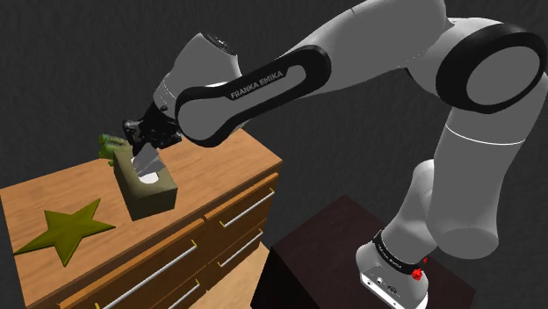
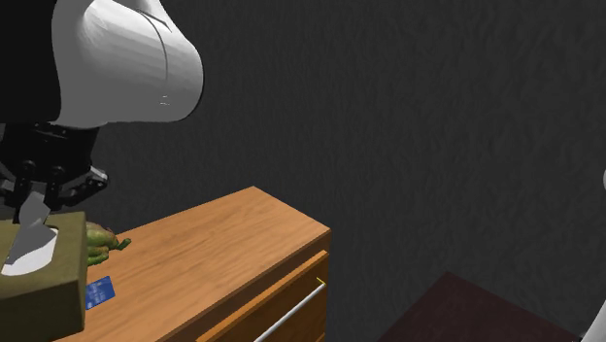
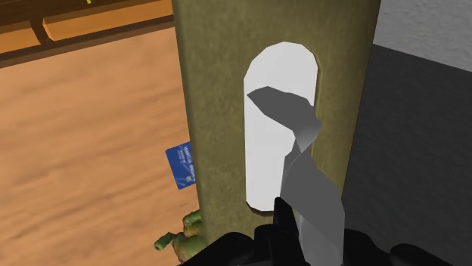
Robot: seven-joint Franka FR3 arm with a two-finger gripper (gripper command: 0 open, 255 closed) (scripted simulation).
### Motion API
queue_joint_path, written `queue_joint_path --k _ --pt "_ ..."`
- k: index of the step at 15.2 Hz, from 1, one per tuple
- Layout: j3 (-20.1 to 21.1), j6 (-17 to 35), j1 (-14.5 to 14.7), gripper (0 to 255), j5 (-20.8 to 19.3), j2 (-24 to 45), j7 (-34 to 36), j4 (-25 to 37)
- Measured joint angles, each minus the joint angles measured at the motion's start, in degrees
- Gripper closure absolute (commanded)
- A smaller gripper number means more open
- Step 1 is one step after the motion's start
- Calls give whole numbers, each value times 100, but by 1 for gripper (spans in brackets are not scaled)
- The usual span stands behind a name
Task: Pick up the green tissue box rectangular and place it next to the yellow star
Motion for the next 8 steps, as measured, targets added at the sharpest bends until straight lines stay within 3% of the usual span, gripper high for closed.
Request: queue_joint_path --k 8 --pt "97 508 -49 255 121 353 -166 -159"
